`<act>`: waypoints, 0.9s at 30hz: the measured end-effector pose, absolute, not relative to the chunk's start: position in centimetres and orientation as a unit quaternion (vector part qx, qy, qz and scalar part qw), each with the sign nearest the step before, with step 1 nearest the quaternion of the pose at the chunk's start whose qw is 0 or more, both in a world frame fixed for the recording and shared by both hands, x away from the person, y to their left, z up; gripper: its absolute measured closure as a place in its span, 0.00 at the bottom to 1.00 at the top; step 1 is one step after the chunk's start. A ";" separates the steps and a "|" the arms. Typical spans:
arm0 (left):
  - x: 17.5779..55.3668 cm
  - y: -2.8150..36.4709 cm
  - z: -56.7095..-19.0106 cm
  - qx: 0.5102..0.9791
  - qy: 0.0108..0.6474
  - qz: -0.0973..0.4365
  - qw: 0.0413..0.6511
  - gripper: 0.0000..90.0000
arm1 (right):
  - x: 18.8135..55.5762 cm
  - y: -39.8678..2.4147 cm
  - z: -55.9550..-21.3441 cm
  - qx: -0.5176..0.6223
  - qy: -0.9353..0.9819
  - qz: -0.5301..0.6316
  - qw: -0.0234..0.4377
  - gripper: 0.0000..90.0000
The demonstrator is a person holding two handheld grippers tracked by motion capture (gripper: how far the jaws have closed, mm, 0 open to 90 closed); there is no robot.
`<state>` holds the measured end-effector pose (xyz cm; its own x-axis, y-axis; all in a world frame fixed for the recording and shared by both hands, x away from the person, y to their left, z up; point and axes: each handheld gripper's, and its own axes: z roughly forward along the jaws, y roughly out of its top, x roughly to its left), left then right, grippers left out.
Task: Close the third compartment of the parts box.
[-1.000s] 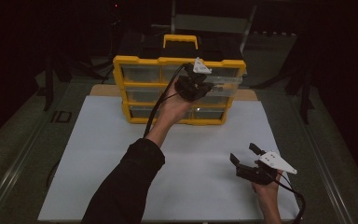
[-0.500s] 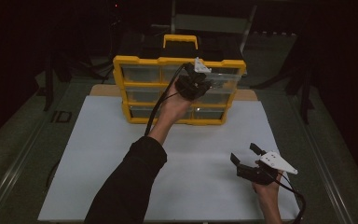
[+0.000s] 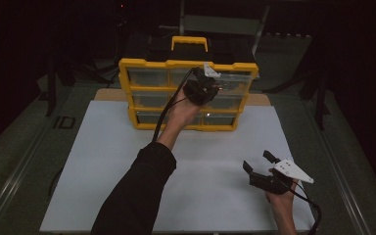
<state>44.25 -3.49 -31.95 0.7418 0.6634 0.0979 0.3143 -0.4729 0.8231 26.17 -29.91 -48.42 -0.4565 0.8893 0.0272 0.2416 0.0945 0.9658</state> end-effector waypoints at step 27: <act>45.8 -3.6 -33.8 0.833 0.328 0.226 0.384 1.00 | 26.0 -30.2 -48.4 0.422 0.671 0.525 0.310 0.13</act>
<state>45.77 -3.56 -33.76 0.6832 0.7194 0.1255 0.3723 -0.4909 0.7877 26.04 -30.16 -48.41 -0.4526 0.8913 0.0273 0.2407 0.0927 0.9662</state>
